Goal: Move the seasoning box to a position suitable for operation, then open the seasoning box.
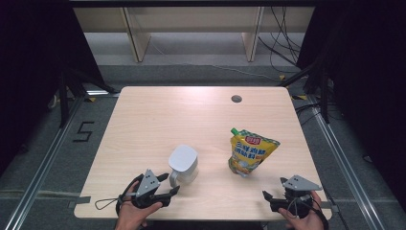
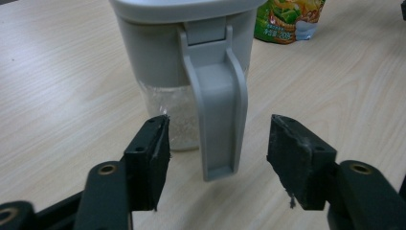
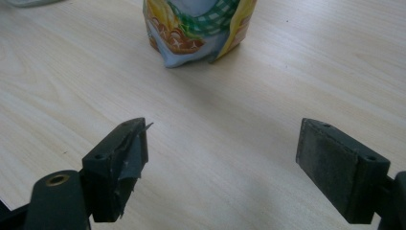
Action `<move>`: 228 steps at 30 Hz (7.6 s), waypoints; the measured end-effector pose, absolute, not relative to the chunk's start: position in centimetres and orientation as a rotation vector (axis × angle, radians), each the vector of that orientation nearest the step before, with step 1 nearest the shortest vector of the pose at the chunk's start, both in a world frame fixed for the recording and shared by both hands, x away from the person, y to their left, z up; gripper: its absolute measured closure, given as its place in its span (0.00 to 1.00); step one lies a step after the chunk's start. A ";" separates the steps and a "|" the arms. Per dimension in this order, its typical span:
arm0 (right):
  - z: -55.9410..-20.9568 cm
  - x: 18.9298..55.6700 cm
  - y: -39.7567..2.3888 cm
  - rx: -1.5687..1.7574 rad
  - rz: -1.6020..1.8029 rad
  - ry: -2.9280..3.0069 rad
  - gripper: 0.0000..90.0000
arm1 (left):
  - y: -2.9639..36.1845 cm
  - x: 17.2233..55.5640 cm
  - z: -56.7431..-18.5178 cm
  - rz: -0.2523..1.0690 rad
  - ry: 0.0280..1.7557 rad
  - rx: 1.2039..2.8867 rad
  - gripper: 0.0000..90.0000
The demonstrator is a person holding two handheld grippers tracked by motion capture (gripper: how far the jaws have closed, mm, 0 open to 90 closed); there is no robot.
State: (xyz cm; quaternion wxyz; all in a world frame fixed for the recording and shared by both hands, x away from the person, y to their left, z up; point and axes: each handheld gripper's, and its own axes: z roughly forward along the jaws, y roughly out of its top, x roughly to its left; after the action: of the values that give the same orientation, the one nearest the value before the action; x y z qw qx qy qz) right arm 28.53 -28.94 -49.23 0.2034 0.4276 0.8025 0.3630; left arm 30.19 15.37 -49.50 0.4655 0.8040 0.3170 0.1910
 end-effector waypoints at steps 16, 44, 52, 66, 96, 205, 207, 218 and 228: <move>-49.2 28.5 -28.5 1.182 1.005 2.259 0.23 | 16.2 30.8 -49.3 0.559 0.727 2.011 0.73; -49.4 28.8 -28.0 1.127 1.002 2.303 0.24 | 18.2 34.7 -50.0 0.515 0.706 1.961 0.77; -49.4 28.9 -27.8 1.120 0.999 2.299 0.24 | 17.1 33.8 -50.0 0.455 0.643 1.978 0.77; -49.2 28.9 -27.8 1.104 1.001 2.305 0.24 | 14.8 32.1 -49.9 0.360 0.537 2.008 0.77; -49.4 29.2 -27.7 1.066 1.009 2.331 0.24 | 17.3 31.2 -45.2 0.344 0.653 1.907 0.33; -46.3 29.8 -19.3 0.650 1.395 2.268 0.94 | 13.7 30.8 -44.5 0.441 0.602 1.859 0.99; -46.3 29.9 -19.2 0.638 1.405 2.262 0.94 | 13.7 30.8 -44.5 0.439 0.601 1.859 0.99; -46.0 30.4 -18.5 0.635 1.430 2.259 0.97 | 14.0 30.8 -44.6 0.443 0.596 1.864 0.99; -45.5 30.3 -17.6 0.607 1.471 2.253 0.97 | 14.4 31.1 -45.2 0.441 0.620 1.854 0.99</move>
State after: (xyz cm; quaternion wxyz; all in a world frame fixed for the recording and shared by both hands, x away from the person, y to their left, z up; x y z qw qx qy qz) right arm 30.26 -17.60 -45.46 0.1904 0.2161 0.8019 0.5235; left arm 31.09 14.40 -45.15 0.5384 0.7796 0.2608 0.1853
